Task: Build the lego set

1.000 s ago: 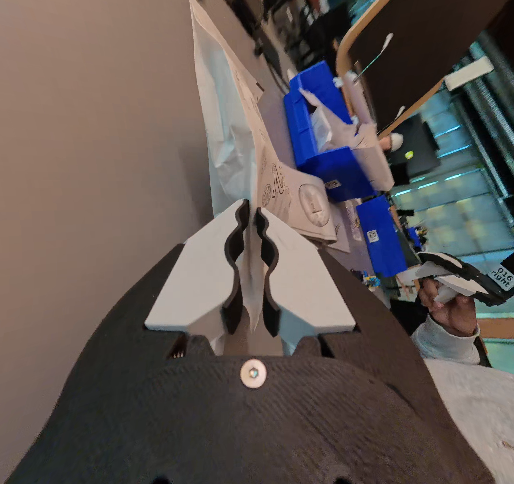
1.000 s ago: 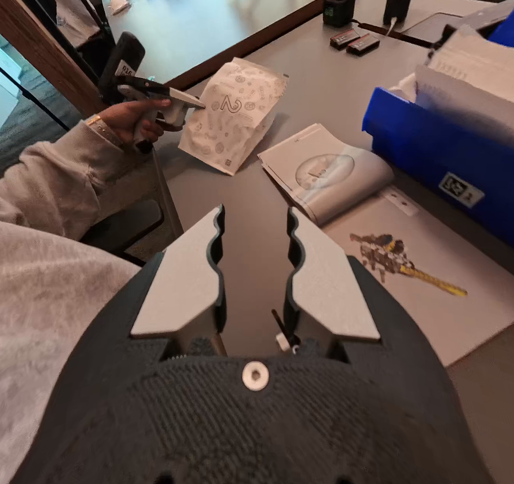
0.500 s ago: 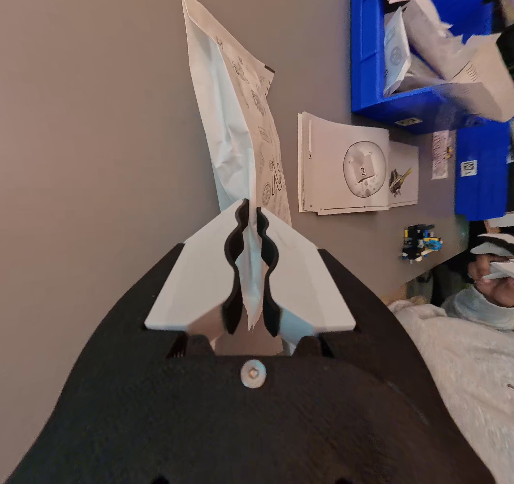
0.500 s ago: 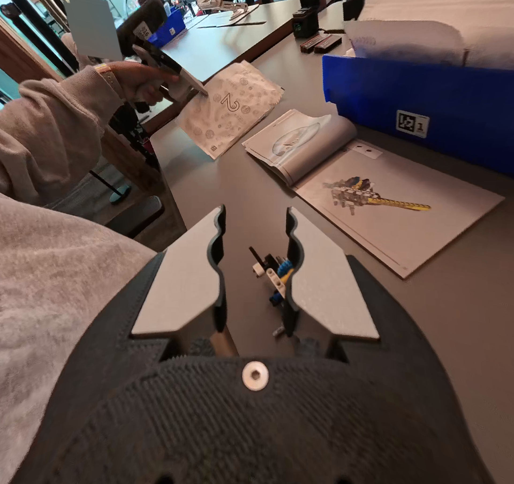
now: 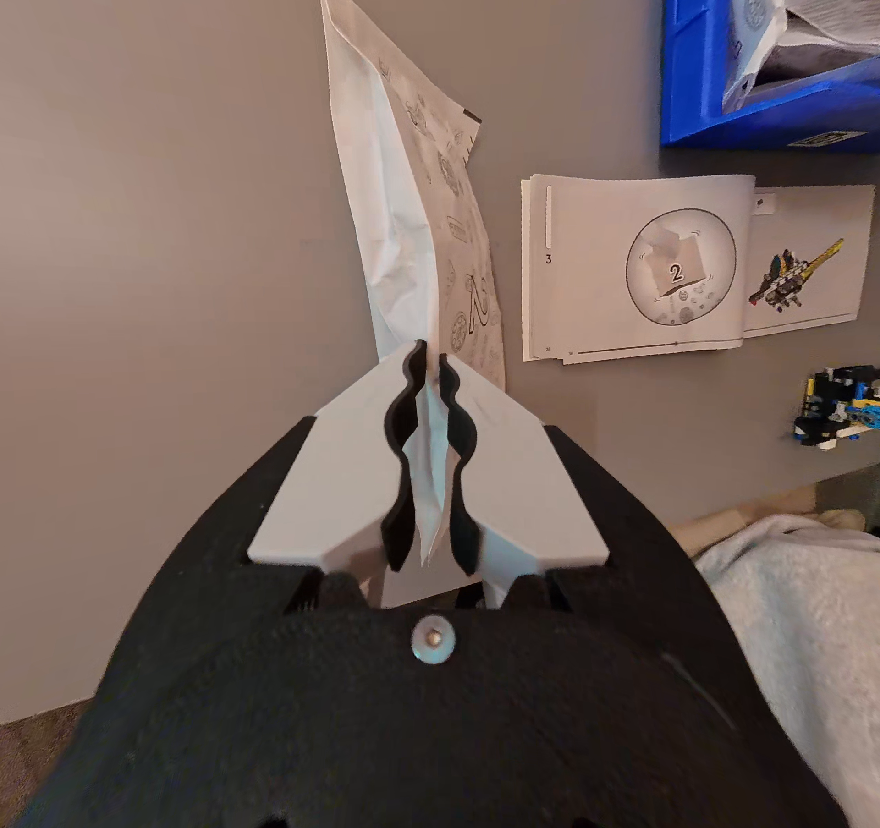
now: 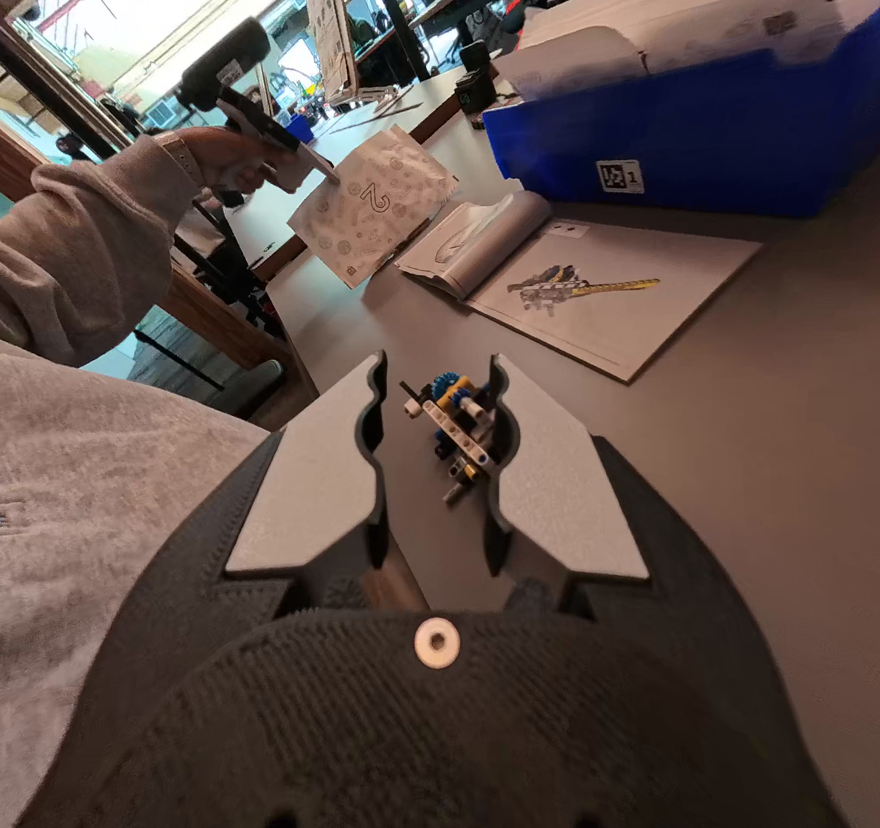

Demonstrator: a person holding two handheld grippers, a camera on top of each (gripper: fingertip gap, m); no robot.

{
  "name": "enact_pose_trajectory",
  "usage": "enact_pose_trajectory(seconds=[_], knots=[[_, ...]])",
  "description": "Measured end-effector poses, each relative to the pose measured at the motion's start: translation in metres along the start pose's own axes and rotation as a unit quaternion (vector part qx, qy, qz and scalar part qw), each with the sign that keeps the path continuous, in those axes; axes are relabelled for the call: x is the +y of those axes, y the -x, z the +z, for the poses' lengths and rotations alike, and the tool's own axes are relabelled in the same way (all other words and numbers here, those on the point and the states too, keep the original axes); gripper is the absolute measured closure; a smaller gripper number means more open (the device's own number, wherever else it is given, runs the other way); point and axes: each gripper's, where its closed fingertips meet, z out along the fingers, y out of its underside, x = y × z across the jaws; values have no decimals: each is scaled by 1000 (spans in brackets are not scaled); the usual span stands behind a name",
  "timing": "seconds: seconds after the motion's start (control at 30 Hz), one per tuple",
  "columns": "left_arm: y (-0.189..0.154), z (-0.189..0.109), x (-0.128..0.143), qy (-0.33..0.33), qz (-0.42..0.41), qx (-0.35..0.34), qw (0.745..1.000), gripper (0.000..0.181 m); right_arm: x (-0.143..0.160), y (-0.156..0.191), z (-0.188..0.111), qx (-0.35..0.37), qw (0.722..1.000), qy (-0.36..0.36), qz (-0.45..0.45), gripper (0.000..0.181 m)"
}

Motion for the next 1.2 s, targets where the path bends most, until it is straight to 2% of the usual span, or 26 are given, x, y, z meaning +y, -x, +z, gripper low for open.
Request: enact_pose_trajectory(seconds=[0.23,0.63,1.2], knots=[[-8,0,-4,8,22,-49,999,177,1,-8,-16,-3,1000,-18,20,140],[-23,-10,-17,11,74,-110,991,177,3,-13,-23,-8,999,-29,43,139],[-29,-26,-24,6,102,-143,985,177,4,-19,-25,-16,997,-36,72,139]])
